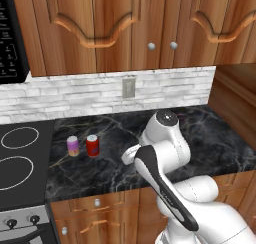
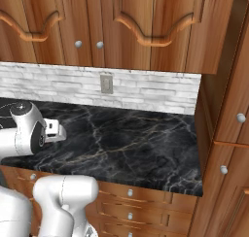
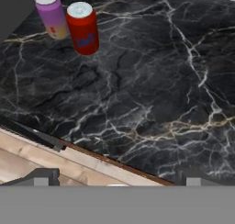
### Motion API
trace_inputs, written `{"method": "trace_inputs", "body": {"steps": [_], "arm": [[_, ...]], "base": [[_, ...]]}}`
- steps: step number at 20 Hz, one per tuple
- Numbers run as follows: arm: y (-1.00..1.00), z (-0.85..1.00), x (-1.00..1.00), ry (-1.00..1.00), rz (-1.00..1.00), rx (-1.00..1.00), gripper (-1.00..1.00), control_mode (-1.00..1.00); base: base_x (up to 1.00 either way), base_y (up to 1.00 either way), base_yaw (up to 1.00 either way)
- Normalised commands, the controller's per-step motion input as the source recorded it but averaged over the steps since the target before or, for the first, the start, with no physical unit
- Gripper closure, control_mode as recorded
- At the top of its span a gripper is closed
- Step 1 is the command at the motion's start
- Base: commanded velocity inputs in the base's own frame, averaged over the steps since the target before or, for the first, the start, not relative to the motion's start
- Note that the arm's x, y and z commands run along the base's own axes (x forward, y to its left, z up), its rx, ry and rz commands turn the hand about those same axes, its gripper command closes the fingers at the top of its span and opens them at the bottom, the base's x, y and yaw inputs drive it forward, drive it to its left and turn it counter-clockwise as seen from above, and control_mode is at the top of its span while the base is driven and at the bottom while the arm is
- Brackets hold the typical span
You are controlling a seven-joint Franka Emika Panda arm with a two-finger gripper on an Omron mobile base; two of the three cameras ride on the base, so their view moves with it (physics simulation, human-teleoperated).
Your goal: Four empty soda cans are scattered around the kitchen. Gather all the cans and cluster them next to the stove for recycling.
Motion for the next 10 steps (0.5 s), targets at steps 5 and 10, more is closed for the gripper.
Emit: {"method": "trace_inputs", "body": {"steps": [5, 10], "arm": [[0.0, 0.0, 0.0, 0.0, 0.0, 0.0, -1.0, 1.0], [0.0, 0.0, 0.0, 0.0, 0.0, 0.0, -1.0, 1.0]], "base": [[-0.31, 0.0, 0.0], [-0.43, 0.0, 0.0]]}}
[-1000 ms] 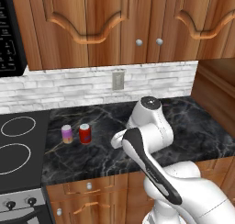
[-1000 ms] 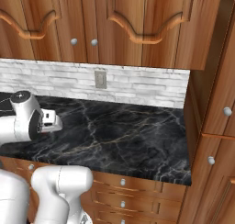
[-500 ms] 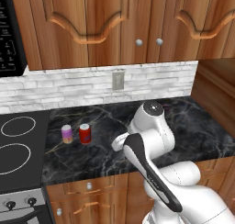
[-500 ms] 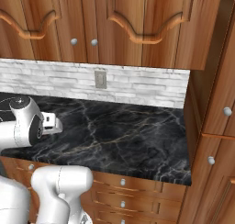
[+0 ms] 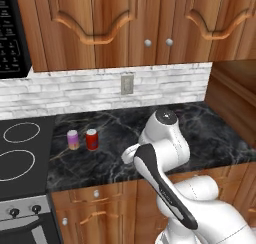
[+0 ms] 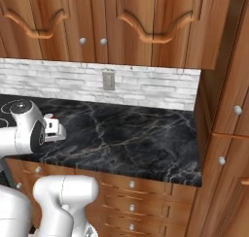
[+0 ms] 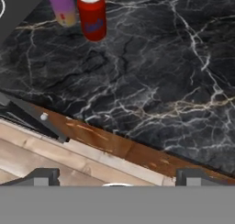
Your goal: Four empty soda cans are scattered around the kitchen. Gather all the cans and cluster them next to the stove for recycling.
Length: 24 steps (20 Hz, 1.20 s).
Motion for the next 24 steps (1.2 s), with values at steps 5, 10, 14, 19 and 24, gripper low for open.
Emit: {"method": "trace_inputs", "body": {"steps": [5, 10, 14, 19, 24], "arm": [[0.0, 0.0, 0.0, 0.0, 0.0, 0.0, -1.0, 1.0], [0.0, 0.0, 0.0, 0.0, 0.0, 0.0, -1.0, 1.0], [0.0, 0.0, 0.0, 0.0, 0.0, 0.0, -1.0, 1.0], [0.0, 0.0, 0.0, 0.0, 0.0, 0.0, -1.0, 1.0], [0.0, 0.0, 0.0, 0.0, 0.0, 0.0, -1.0, 1.0]], "base": [[-0.45, 0.02, 0.0], [-0.26, 0.38, 0.0], [0.0, 0.6, 0.0], [0.03, 0.62, 0.0], [0.07, 0.64, 0.0]]}}
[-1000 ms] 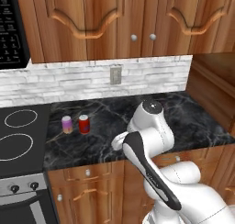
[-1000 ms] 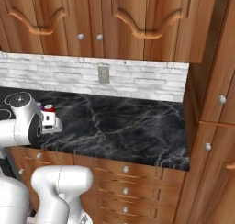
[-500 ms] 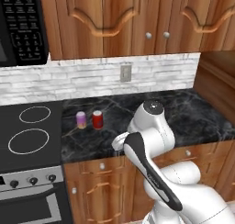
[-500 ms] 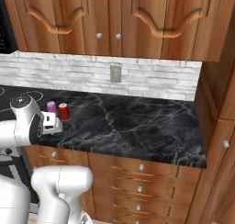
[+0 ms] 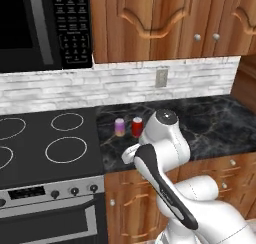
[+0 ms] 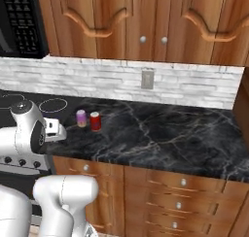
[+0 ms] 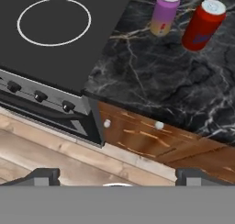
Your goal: Four empty soda cans are scattered around the kitchen. Gather all the cans and cluster them next to the stove for recycling.
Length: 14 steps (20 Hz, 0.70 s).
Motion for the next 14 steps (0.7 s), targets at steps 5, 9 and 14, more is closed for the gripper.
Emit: {"method": "trace_inputs", "body": {"steps": [5, 9, 14], "arm": [[0.0, 0.0, 0.0, 0.0, 0.0, 0.0, -1.0, 1.0], [0.0, 0.0, 0.0, 0.0, 0.0, 0.0, -1.0, 1.0], [0.0, 0.0, 0.0, 0.0, 0.0, 0.0, -1.0, 1.0]], "base": [[0.0, 0.52, 0.28], [-0.02, 0.42, 0.48], [-0.04, 0.35, 0.62]]}}
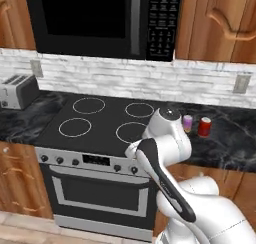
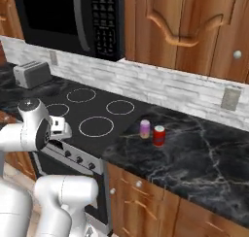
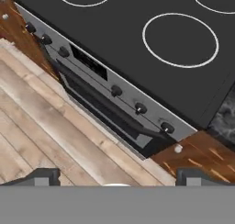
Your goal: Four empty soda cans are scattered around the kitchen. Gather all the cans and cluster them next to the stove for recycling.
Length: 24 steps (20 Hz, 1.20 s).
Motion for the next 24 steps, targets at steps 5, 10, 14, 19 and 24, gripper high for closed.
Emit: {"method": "trace_inputs", "body": {"steps": [5, 10, 14, 19, 24], "arm": [[0.0, 0.0, 0.0, 0.0, 0.0, 0.0, -1.0, 1.0], [0.0, 0.0, 0.0, 0.0, 0.0, 0.0, -1.0, 1.0], [0.0, 0.0, 0.0, 0.0, 0.0, 0.0, -1.0, 1.0], [0.0, 0.0, 0.0, 0.0, 0.0, 0.0, -1.0, 1.0], [0.0, 0.0, 0.0, 0.0, 0.0, 0.0, -1.0, 1.0]], "base": [[-0.08, 0.19, 0.85], [-0.1, 0.12, 0.95], [-0.13, 0.09, 1.0], [-0.11, 0.12, 0.96], [-0.05, 0.15, 0.91]]}}
